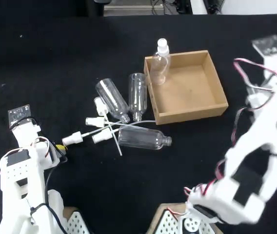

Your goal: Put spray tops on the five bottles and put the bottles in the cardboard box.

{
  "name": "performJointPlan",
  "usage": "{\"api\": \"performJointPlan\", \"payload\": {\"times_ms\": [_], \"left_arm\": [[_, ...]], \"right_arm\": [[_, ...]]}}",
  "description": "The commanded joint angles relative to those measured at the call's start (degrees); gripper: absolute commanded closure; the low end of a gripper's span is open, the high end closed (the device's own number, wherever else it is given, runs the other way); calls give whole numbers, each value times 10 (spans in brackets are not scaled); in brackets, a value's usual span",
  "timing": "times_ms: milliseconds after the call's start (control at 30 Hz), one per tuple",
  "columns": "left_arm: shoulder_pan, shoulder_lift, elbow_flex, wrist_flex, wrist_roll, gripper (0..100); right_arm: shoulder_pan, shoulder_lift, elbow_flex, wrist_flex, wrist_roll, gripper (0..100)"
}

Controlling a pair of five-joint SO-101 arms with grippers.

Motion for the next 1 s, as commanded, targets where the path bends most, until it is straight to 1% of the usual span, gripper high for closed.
{"api": "performJointPlan", "payload": {"times_ms": [0, 100, 167, 233, 400, 500, 600, 800, 967], "left_arm": [[9, -7, -7, -9, 3, 708], [9, -7, -7, -9, 4, 708], [9, -7, -7, -9, 4, 708], [9, -7, -7, -9, 4, 708], [9, -7, -7, -9, 4, 708], [9, -7, -7, -9, 4, 708], [9, -7, -7, -10, 4, 708], [10, -7, -7, -10, 4, 708], [10, -11, -7, -10, 4, 708]], "right_arm": [[-98, -120, 40, 14, -69, 988], [-188, -197, 105, 8, -135, 988], [-244, -247, 165, -22, -178, 988], [-297, -297, 242, -75, -211, 988], [-399, -415, 436, -207, -251, 988], [-436, -478, 522, -259, -272, 988], [-455, -526, 590, -320, -290, 988], [-507, -608, 745, -466, -389, 988], [-535, -689, 844, -532, -403, 988]]}}
